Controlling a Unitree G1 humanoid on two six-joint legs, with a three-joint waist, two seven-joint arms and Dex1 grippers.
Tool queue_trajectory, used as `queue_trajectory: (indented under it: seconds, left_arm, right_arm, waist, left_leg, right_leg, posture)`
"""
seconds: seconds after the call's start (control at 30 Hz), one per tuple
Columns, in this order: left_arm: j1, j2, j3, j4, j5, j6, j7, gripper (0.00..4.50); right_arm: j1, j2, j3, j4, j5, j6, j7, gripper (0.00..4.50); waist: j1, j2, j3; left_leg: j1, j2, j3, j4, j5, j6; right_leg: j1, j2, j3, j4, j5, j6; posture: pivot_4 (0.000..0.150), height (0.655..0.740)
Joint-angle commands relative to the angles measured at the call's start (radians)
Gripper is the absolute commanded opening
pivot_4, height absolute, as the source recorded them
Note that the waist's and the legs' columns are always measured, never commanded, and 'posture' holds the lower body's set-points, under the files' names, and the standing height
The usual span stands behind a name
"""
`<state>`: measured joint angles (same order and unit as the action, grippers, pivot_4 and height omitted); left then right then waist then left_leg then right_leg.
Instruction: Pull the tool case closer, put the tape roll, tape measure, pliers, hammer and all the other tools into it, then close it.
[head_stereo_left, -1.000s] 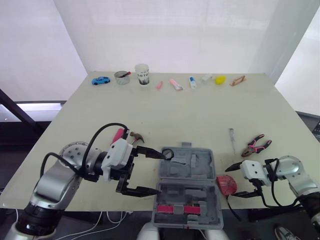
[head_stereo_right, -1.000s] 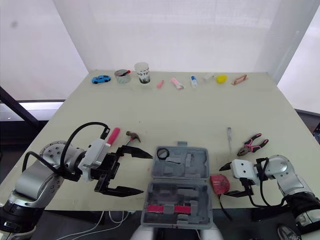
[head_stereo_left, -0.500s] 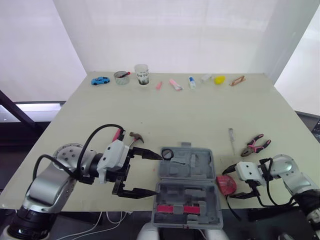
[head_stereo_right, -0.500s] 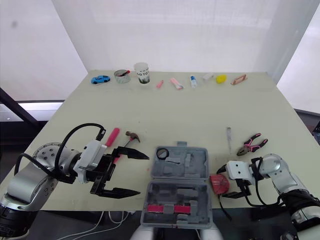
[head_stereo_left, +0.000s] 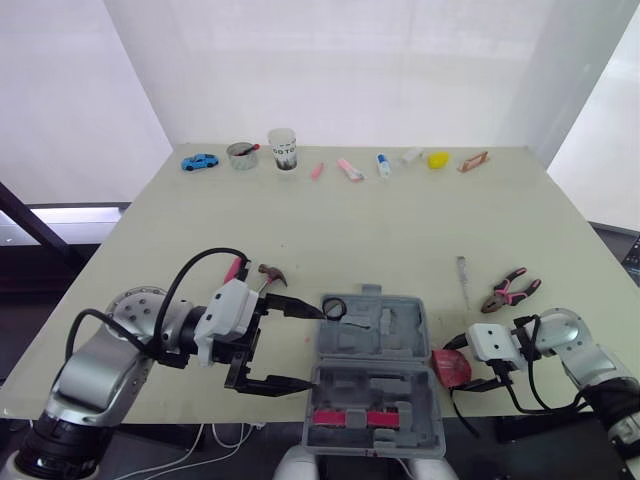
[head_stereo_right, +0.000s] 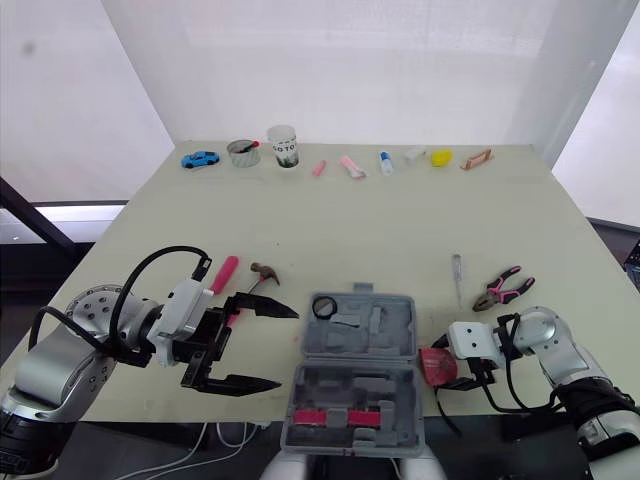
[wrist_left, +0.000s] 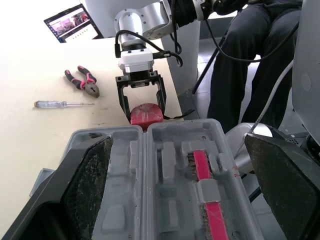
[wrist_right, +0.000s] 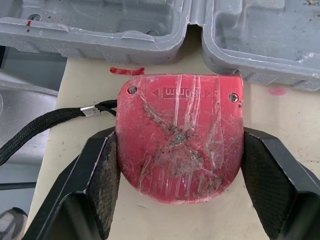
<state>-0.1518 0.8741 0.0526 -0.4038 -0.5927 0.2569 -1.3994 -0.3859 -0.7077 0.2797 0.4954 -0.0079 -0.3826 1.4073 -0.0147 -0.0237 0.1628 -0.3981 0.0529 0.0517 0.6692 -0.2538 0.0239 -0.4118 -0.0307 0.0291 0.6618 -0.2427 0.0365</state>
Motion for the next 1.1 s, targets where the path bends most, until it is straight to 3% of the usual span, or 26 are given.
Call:
queue_trajectory:
  seconds: [0.03,0.37,0.57,0.87,1.1]
  left_arm:
    - [-0.004,0.010,0.027,-0.020,-0.018,-0.008,0.003,4.50]
    - [-0.005,-0.005,0.029,-0.008,-0.026,-0.005,0.024,4.50]
    - [-0.022,-0.042,0.023,0.049,-0.004,-0.024,0.048,4.50]
    - [-0.054,-0.049,0.034,0.114,0.014,-0.038,0.060,4.50]
    - [-0.045,-0.025,0.063,0.164,0.028,-0.068,0.042,4.50]
  right_arm:
    - [0.002,-0.007,-0.012,0.000,0.007,-0.007,-0.018,2.90]
    - [0.055,-0.101,-0.123,-0.223,0.067,0.203,-0.100,2.90]
    - [0.039,-0.177,-0.148,-0.404,0.079,0.526,-0.130,2.90]
    - [-0.123,-0.145,-0.021,-0.572,-0.011,0.818,-0.172,2.90]
    - [-0.259,-0.068,0.136,-0.578,-0.116,0.935,-0.185,2.90]
  waist:
    - [0.000,0.000,0.000]
    - [0.002,0.001,0.001]
    - [0.002,0.002,0.001]
    - [0.001,0.002,0.001]
    - [0.004,0.002,0.001]
  left_leg:
    - [0.000,0.000,0.000,0.000,0.000,0.000]
    - [0.000,0.000,0.000,0.000,0.000,0.000]
    - [0.000,0.000,0.000,0.000,0.000,0.000]
    - [-0.001,0.000,0.000,0.000,0.000,0.000]
    - [-0.003,0.000,0.000,0.000,0.000,0.000]
  right_leg:
    - [0.000,0.000,0.000,0.000,0.000,0.000]
    - [0.000,-0.001,0.001,0.000,0.000,0.000]
    - [0.000,0.000,0.000,0.000,0.000,0.000]
    - [-0.002,0.000,0.000,0.000,0.000,0.000]
    - [-0.003,0.000,-0.001,0.000,0.000,0.000]
  posture:
    - [0.150,0.7400]
    - [0.150,0.7400]
    - [0.150,0.7400]
    - [0.150,0.7400]
    - [0.150,0.7400]
